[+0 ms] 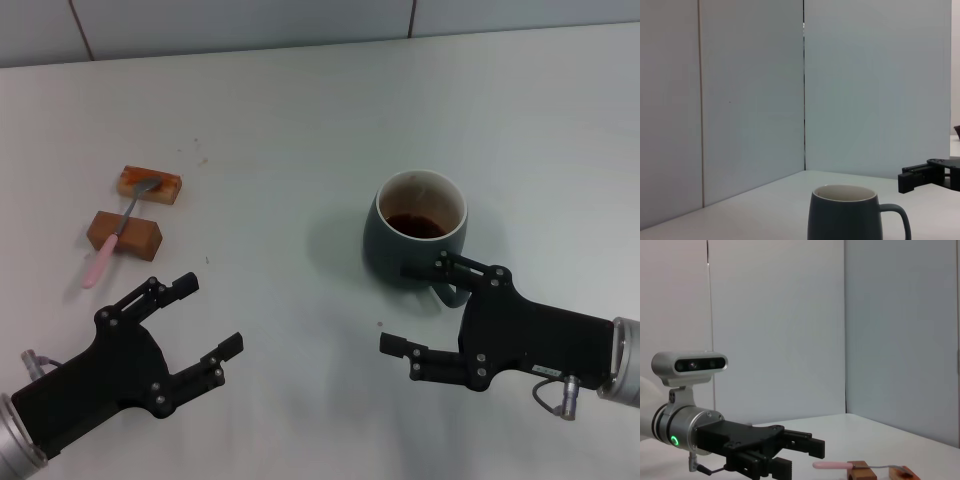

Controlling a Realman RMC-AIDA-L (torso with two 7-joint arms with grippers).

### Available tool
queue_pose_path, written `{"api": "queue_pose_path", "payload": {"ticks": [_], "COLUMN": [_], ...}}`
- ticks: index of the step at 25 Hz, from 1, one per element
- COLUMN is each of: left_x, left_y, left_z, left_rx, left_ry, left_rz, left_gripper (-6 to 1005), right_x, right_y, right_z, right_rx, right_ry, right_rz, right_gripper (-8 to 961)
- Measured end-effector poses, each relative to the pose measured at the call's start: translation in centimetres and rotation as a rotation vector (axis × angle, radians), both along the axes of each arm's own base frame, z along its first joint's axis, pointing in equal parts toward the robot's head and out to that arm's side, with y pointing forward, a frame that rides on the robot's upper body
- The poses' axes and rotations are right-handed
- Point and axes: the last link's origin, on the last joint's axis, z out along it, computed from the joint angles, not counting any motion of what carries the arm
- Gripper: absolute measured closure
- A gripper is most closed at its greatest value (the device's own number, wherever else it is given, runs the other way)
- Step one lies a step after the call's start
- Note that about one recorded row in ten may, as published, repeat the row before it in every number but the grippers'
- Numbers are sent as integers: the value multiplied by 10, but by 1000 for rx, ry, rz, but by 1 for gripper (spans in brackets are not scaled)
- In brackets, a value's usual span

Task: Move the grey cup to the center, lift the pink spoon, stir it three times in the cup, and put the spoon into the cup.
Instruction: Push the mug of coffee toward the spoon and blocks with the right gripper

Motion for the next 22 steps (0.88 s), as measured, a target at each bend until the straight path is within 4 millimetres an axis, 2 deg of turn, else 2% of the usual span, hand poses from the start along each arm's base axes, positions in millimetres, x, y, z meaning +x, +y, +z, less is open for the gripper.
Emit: {"api": "queue_pose_path", "payload": {"ticks": [9, 12, 13, 14, 15, 16, 17, 21, 22], "left_x": [0, 0, 0, 0, 0, -1, -1, 0, 0], "left_y": [0, 0, 0, 0, 0, -1, -1, -1, -1], "left_z": [0, 0, 0, 0, 0, 0, 0, 1, 1], "left_rx": [1, 1, 1, 0, 1, 1, 1, 6, 6], "left_ry": [-1, 0, -1, -1, -1, -3, -3, -7, -7], "left_rz": [2, 3, 3, 2, 3, 4, 4, 6, 6], "left_gripper": [199, 199, 199, 199, 199, 199, 199, 199, 199], "right_x": [-1, -1, 3, 3, 8, 20, 20, 46, 46], "right_y": [2, 5, 10, 10, 12, 14, 14, 17, 17], "right_z": [2, 12, 25, 25, 35, 51, 51, 63, 63], "right_rx": [13, 87, 176, 176, 243, 388, 388, 582, 582], "right_ry": [15, 75, 138, 138, 179, 236, 236, 223, 223], "right_rz": [-8, -47, -108, -108, -157, -249, -249, -407, -407], "right_gripper": [133, 135, 136, 137, 138, 173, 208, 347, 398]}}
